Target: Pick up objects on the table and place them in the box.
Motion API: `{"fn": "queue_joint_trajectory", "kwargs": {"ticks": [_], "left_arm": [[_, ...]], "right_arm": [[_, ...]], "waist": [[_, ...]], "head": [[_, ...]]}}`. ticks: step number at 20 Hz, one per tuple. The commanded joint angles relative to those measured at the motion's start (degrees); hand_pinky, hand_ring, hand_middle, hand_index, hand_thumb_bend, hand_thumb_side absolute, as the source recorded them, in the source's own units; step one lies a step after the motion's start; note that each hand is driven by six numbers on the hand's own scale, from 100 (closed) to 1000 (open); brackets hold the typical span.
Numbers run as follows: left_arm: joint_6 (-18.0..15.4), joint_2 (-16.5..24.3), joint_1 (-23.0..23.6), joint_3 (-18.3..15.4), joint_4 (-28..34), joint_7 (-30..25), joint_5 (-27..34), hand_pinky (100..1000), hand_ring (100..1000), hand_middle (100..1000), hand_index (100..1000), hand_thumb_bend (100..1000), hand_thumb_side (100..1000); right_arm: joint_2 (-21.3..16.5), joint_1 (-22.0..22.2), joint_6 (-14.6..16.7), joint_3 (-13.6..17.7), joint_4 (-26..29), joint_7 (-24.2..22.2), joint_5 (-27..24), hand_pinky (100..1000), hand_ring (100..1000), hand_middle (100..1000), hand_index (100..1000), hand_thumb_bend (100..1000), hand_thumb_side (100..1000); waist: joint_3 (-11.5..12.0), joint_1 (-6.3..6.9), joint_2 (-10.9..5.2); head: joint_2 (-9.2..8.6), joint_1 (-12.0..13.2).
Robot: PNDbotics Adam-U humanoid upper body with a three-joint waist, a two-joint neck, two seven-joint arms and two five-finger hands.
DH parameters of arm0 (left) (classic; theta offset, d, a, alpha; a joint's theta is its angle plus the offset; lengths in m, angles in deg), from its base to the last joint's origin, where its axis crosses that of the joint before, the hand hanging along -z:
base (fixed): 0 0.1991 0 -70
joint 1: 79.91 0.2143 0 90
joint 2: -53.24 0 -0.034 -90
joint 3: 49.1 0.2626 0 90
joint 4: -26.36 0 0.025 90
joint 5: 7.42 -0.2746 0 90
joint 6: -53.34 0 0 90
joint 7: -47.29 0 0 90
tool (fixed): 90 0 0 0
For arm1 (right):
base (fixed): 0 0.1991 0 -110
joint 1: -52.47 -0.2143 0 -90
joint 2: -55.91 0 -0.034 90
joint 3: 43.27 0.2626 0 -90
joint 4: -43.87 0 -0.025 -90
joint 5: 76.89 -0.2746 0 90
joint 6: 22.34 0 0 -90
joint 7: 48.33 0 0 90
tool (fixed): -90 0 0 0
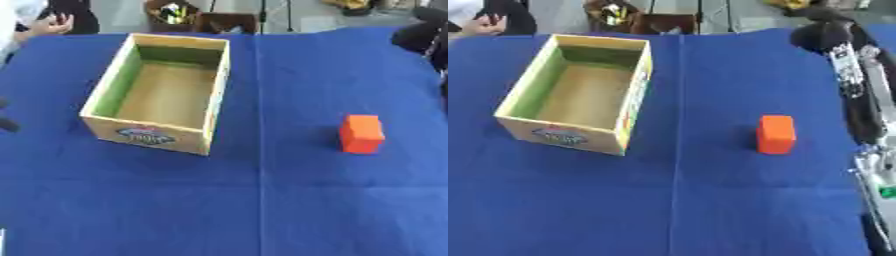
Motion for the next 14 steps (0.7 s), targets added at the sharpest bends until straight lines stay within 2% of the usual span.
{"fn": "queue_joint_trajectory", "kwargs": {"ticks": [1, 4, 8, 14], "left_arm": [[0.1, 0.5, -0.3, 0.2, 1.0, -0.1, 0.0, 429, 629, 551, 820, 371, 849], [0.2, 0.6, -0.2, 0.3, 1.0, -0.1, 0.1, 429, 629, 552, 820, 371, 851], [0.2, 0.8, -0.1, 0.4, 1.0, -0.2, 0.2, 429, 629, 551, 820, 372, 850], [0.4, 0.5, 0.4, 0.5, 1.0, -0.4, 0.1, 428, 628, 549, 818, 372, 846]], "right_arm": [[-4.3, -2.5, -1.1, -0.5, 1.1, -1.3, 3.2, 840, 770, 693, 886, 100, 1000], [-6.8, -4.7, -3.5, -1.2, 1.1, -2.6, 5.5, 838, 775, 700, 887, 107, 1000], [-10.1, -7.0, -6.5, -2.4, 0.6, -5.8, 7.9, 832, 781, 717, 896, 175, 1000], [-15.3, -11.5, -7.2, -5.0, -1.8, -14.2, 12.9, 824, 794, 750, 902, 302, 1000]], "waist": [[0.3, -0.3, -1.18], [0.6, -0.42, -1.44], [0.8, -0.49, -1.68], [0.4, -0.2, -1.76]], "head": [[-0.86, -0.4], [-0.95, -0.6], [-0.95, -0.9], [-1.69, -1.4]]}}
